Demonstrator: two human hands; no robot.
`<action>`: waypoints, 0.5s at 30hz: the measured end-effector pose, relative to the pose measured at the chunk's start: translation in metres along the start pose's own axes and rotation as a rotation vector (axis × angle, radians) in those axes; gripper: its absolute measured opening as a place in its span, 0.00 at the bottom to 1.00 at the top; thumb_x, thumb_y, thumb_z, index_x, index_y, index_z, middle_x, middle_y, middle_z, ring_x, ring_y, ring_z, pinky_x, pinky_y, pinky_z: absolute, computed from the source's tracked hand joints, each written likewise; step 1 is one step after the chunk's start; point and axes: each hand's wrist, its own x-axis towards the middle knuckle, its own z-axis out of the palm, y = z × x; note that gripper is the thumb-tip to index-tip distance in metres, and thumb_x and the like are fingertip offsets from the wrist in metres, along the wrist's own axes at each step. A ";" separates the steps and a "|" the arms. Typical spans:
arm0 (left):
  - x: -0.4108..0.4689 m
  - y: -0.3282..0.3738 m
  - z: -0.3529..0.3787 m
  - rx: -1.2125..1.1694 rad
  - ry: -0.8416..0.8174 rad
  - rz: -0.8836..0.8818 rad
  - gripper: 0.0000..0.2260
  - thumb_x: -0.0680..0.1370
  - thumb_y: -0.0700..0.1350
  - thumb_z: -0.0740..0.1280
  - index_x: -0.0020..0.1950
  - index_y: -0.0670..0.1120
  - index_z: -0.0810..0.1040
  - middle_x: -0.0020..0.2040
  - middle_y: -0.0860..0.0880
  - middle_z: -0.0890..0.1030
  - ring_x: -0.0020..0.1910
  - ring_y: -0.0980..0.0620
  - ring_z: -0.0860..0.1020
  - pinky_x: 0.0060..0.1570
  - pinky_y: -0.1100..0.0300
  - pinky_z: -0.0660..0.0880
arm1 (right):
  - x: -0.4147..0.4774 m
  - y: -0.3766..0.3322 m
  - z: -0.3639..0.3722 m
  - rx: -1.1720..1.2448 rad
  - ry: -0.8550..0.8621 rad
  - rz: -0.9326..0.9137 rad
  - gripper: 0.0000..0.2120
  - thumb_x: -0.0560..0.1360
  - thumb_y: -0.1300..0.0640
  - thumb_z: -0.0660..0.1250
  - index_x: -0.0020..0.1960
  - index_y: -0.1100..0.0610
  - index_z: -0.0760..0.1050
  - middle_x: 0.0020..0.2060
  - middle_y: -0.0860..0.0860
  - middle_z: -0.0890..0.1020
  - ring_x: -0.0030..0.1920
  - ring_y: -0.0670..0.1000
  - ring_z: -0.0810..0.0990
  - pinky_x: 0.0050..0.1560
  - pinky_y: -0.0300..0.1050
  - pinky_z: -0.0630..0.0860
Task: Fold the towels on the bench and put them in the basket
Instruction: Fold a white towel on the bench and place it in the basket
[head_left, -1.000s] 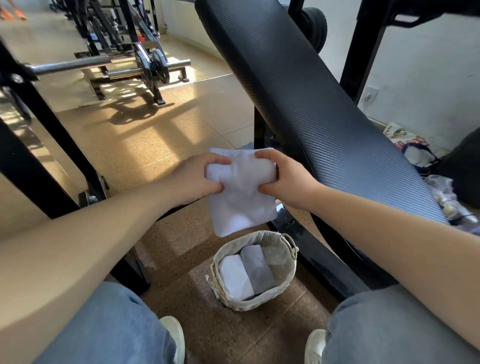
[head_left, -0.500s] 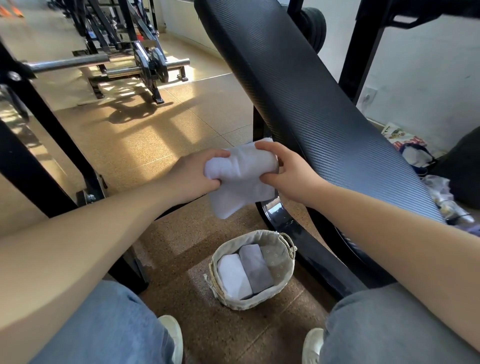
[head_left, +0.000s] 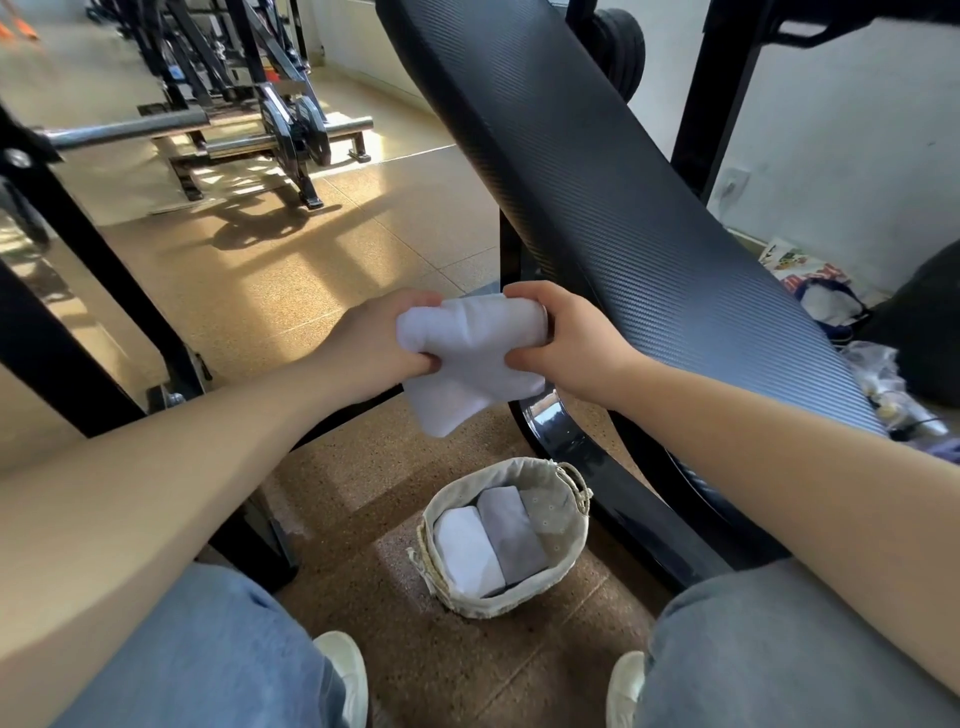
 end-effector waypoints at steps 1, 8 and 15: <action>0.000 0.001 0.000 0.018 0.002 -0.006 0.25 0.71 0.43 0.76 0.64 0.61 0.75 0.56 0.57 0.79 0.54 0.53 0.77 0.52 0.57 0.74 | 0.000 -0.001 0.000 -0.012 0.015 -0.010 0.32 0.69 0.59 0.75 0.71 0.47 0.72 0.58 0.43 0.79 0.57 0.44 0.76 0.51 0.29 0.71; 0.002 0.004 -0.001 0.163 0.017 -0.041 0.19 0.72 0.48 0.75 0.62 0.58 0.80 0.55 0.53 0.83 0.50 0.52 0.77 0.42 0.64 0.72 | 0.001 0.002 0.004 -0.176 0.025 -0.008 0.24 0.75 0.60 0.68 0.69 0.49 0.73 0.58 0.49 0.80 0.53 0.45 0.75 0.41 0.26 0.65; 0.001 0.005 0.000 0.154 0.079 -0.060 0.13 0.70 0.46 0.77 0.54 0.50 0.83 0.52 0.48 0.79 0.50 0.48 0.77 0.44 0.59 0.74 | 0.000 0.000 0.003 -0.177 0.030 -0.001 0.19 0.75 0.61 0.68 0.65 0.50 0.76 0.52 0.49 0.82 0.51 0.48 0.78 0.42 0.35 0.72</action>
